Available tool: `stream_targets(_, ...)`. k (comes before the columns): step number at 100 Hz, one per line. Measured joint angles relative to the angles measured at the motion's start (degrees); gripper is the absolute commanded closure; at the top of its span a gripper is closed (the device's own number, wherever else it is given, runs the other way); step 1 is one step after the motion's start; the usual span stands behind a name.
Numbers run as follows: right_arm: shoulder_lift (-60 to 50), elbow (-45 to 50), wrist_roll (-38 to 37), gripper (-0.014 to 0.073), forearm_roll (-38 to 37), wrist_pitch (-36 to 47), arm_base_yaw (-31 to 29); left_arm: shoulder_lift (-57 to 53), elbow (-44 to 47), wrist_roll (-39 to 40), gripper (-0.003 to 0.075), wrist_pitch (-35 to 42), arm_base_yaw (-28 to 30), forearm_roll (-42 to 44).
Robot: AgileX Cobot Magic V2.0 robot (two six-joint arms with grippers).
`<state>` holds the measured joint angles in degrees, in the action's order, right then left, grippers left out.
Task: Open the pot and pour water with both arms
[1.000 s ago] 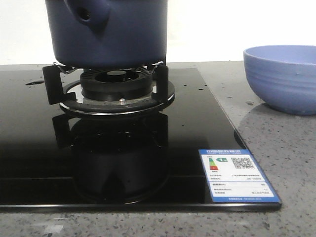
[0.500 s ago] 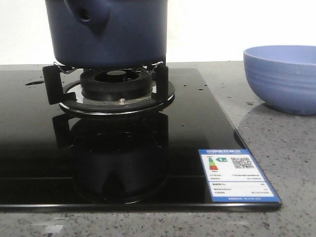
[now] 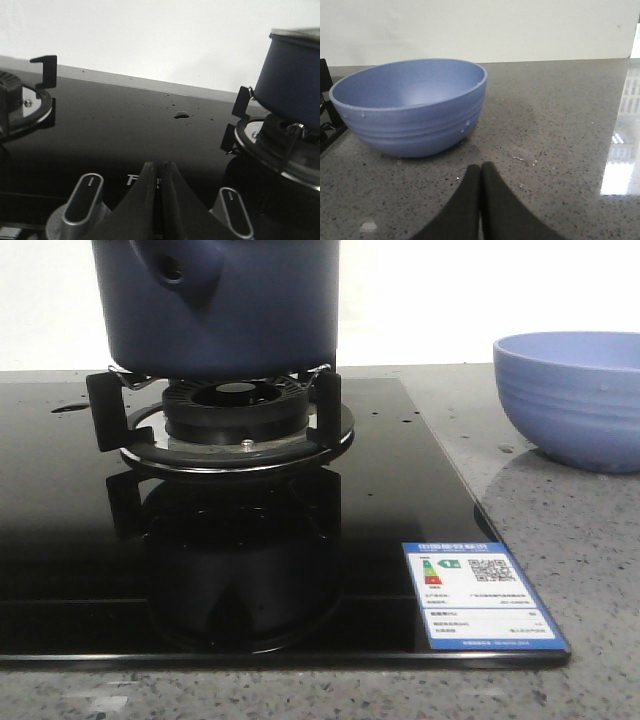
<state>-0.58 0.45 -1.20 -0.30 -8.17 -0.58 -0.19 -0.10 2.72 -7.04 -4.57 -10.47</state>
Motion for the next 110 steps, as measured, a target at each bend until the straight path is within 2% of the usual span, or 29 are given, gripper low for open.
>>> stream_targets(13, 0.0, 0.0, 0.0, 0.0655, 6.3, 0.8, 0.0, 0.0, 0.0, 0.0, 0.0741, 0.1, 0.0, -5.7)
stream_targets(32, 0.0, 0.0, -0.1, 0.0655, 21.5, 1.1, 0.0, 0.0, 0.0, 0.0, 0.0741, 0.6, 0.0, -14.6)
stream_targets(46, 0.0, 0.0, -0.2, 0.0655, 27.1, 0.8, 0.0, 0.0, 0.0, 0.0, 0.0741, 1.9, 0.0, -21.9)
stream_targets(60, 0.0, -1.8, 1.2, 0.0655, 27.5, -3.9, 0.0, 0.0, -0.3, 0.0, 0.0741, 2.2, 0.0, -23.5)
stream_targets(72, 1.5, -7.4, 3.4, 0.0655, 26.6, -6.9, 0.0, 0.2, -3.7, 0.0, 0.0741, 0.6, 0.0, -19.7)
stream_targets(89, 12.2, -16.3, 6.5, 0.0655, 23.3, -12.4, 0.0, 7.0, -15.1, -3.5, 0.0741, -8.2, 0.0, -10.4)
stream_targets(110, 26.0, -26.4, 12.6, 0.0655, 22.0, -19.4, 0.3, 16.5, -26.5, -11.3, 0.074, -17.6, -0.1, -9.0)
